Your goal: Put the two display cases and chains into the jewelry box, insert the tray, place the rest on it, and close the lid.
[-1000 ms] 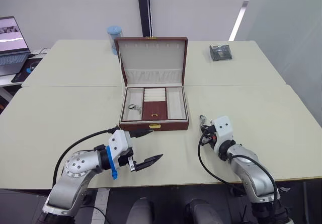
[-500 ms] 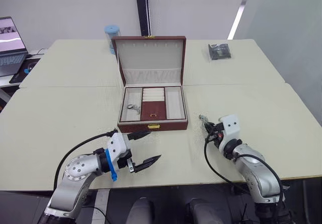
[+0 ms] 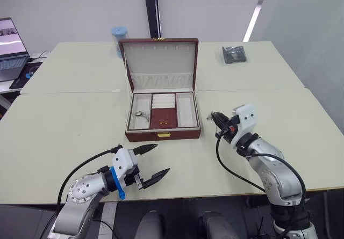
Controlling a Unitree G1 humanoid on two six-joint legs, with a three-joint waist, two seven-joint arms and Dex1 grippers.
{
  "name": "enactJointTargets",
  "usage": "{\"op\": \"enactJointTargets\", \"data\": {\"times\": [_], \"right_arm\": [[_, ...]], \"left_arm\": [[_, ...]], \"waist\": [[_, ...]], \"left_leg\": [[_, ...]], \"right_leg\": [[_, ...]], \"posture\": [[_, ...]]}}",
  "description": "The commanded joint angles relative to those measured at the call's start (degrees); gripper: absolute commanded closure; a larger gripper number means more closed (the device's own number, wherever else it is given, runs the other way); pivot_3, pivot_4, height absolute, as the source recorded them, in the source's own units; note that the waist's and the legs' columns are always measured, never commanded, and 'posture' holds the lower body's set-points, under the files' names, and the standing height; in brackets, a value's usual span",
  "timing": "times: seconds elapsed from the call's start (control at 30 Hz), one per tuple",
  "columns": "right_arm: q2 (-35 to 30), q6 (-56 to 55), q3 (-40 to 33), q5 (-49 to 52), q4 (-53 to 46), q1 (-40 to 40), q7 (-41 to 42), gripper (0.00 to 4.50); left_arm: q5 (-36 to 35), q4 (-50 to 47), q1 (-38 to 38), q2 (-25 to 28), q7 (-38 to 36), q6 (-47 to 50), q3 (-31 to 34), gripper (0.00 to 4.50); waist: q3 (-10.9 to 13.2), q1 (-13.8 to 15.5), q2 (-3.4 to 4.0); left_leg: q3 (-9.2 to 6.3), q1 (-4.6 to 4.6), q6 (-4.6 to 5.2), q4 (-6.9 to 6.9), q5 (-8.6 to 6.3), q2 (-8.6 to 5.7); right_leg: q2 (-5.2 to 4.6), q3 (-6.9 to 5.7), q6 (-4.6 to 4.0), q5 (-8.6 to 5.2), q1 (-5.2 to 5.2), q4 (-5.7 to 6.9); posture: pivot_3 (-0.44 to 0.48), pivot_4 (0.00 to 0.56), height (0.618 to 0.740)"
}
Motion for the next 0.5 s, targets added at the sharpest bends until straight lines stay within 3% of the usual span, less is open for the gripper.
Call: {"op": "enactJointTargets", "data": {"times": [0.03,0.5], "right_arm": [[0.22,0.54,-0.48,1.53,-2.37,-2.59,-0.04,4.49],[5.33,3.77,0.44,3.09,6.21,-16.22,-1.69,4.49]], "left_arm": [[-0.01,-1.0,0.91,-0.77,2.11,-1.31,2.04,0.0],[0.46,-4.63,6.58,-4.19,9.78,-1.28,5.11,0.0]], "waist": [[0.0,0.01,0.0],[0.02,-0.05,0.03]], "left_leg": [[-0.01,0.0,0.0,0.0,0.0,0.0],[0.01,-0.01,0.0,-0.03,0.0,0.01]], "right_leg": [[0.0,-0.01,0.0,0.0,0.0,0.0],[-0.01,0.0,0.0,0.0,-0.04,0.01]], "posture": [[0.0,0.15,0.74],[0.0,0.15,0.74]]}}
